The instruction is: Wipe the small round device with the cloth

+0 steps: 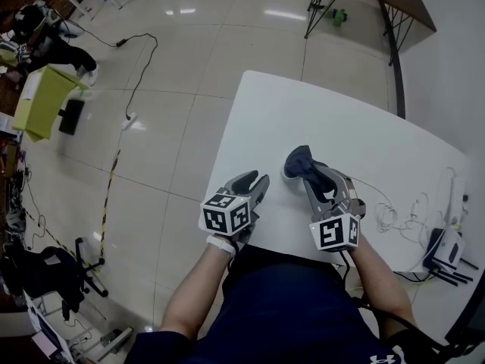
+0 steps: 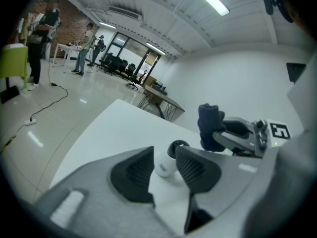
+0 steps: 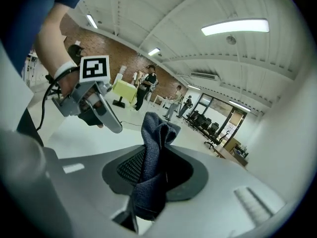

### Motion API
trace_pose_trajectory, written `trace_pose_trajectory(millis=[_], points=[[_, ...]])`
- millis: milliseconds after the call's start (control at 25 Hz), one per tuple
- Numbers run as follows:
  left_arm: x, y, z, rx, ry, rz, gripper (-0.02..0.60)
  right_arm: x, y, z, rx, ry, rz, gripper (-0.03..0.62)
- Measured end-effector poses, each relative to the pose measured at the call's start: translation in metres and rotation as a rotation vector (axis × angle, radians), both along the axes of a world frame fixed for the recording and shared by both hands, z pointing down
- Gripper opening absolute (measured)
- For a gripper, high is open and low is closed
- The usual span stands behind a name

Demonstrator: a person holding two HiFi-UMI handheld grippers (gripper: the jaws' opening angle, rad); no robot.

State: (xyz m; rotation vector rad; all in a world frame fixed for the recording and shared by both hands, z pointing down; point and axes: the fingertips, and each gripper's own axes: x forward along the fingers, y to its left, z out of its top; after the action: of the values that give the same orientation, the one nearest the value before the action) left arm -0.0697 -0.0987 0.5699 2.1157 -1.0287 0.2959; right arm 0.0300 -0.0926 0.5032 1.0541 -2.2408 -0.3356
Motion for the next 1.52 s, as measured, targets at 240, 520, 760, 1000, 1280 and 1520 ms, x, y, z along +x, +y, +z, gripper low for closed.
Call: trace_pose_trajectory(millis=[240, 520, 760, 1000, 1280, 1520], points=[[0.003, 0.006, 0.001, -0.009, 0.001, 0.003, 0.137, -0.005, 0.012, 0.035, 0.019, 0.15, -0.17, 0.106], [-0.006, 0.013, 0.007, -0.032, -0.012, -0.018, 0.137, -0.014, 0.047, 0.071, 0.092, 0.339, -0.352, 0.106], [0.001, 0.016, 0.01, -0.046, -0.012, -0.021, 0.136, -0.012, 0.056, 0.11, 0.063, 0.439, -0.44, 0.106], [0.0, 0.015, 0.017, -0.06, -0.016, -0.038, 0.135, -0.014, 0.059, 0.148, 0.035, 0.563, -0.558, 0.106], [0.007, 0.016, 0.019, -0.063, -0.009, -0.03, 0.136, -0.011, 0.059, 0.154, -0.001, 0.575, -0.585, 0.106], [0.0, 0.013, 0.01, -0.039, -0.012, -0.034, 0.135, -0.017, 0.049, 0.1, -0.065, 0.31, -0.386, 0.106]])
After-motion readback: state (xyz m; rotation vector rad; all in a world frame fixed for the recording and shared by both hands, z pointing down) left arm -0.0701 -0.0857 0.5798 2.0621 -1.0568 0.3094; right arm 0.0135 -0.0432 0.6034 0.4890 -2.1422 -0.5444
